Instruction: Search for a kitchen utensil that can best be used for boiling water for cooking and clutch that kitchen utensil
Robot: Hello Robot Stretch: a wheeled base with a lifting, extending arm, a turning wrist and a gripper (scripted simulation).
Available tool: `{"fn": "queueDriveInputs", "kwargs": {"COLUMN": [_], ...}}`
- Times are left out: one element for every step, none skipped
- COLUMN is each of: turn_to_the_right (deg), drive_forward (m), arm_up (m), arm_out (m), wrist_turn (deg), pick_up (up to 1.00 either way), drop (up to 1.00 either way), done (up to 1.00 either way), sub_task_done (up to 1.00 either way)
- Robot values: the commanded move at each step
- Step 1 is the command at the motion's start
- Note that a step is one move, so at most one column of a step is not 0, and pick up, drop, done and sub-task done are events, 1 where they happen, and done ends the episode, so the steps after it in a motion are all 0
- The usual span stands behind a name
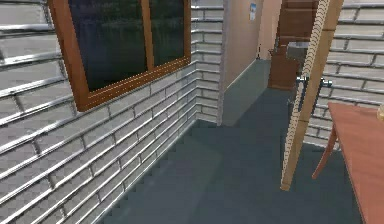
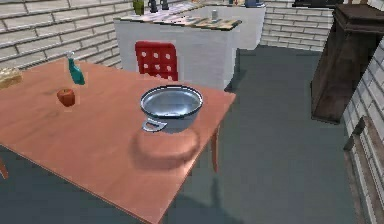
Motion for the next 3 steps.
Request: {"fn": "queueDriveInputs", "kwargs": {"turn_to_the_right": [0.0, 0.0, 0.0], "drive_forward": [0.00, 0.00, 0.00], "arm_up": [0.38, 0.00, 0.00], "arm_out": [0.00, 0.44, 0.00], "wrist_turn": [0.0, 0.0, 45.0], "pick_up": [0.00, 0.00, 0.00], "drop": [0.00, 0.00, 0.00], "done": [0.00, 0.00, 0.00], "sub_task_done": [0.00, 0.00, 0.00]}}
